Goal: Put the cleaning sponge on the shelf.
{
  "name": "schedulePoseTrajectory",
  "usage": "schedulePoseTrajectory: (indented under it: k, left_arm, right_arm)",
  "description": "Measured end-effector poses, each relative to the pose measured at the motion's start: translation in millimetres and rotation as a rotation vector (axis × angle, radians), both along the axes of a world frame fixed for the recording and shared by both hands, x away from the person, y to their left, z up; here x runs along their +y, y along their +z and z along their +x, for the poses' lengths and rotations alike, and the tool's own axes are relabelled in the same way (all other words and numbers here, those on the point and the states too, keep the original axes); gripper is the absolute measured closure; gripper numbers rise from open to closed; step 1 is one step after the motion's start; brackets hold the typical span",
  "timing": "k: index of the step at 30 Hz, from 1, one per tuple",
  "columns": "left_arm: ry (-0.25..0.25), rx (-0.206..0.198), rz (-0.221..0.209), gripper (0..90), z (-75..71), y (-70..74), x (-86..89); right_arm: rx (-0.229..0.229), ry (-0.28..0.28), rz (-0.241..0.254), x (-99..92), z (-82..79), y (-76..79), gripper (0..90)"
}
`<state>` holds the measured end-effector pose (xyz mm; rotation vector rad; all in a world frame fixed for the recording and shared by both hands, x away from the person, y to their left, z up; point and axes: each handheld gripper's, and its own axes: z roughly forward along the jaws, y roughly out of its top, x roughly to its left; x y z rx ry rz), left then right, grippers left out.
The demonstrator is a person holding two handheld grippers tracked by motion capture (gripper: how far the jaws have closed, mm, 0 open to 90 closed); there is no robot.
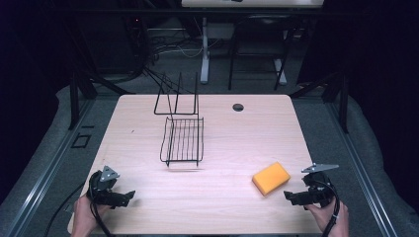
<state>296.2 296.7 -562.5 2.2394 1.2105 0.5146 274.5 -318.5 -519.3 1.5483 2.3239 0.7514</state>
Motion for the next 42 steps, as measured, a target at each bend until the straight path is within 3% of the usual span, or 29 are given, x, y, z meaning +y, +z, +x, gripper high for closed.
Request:
schedulePoseTrajectory:
  k: [12,17,22,29,31,35,42]
  left_arm:
    - [-0.007,0.000,-0.003,0.0,0.3,0.0,-0.7]
    - [-0.008,0.006,-0.003,0.0,0.9,-0.7,-1.0]
    - [-0.016,0.008,0.002,0.0,1.7,-1.2,-2.2]
    - [-0.011,0.013,0.003,0.0,1.7,-1.8,-0.9]
    - [-0.010,0.014,0.004,0.0,1.3,-1.8,-1.4]
    - [-0.011,0.015,0.009,0.0,2.3,-3.6,-3.3]
    - [-0.016,0.013,0.016,0.0,2.6,-3.9,-4.8]
  right_arm:
    - [0.008,0.022,0.002,9.3,23.3,0.3,3.7]
    - [0.016,0.036,0.008,13.2,32.4,-2.2,9.0]
    - [0.024,0.034,0.011,14.9,47.6,-3.9,19.5]
    - [0.048,-0.007,0.066,8.9,68.2,-13.9,40.9]
    - [0.061,-0.014,0.067,6.7,70.4,-18.8,45.6]
    - [0.077,-0.005,0.115,1.7,71.4,-22.8,57.7]
    - [0.073,0.010,0.117,3.3,69.5,-25.1,74.2]
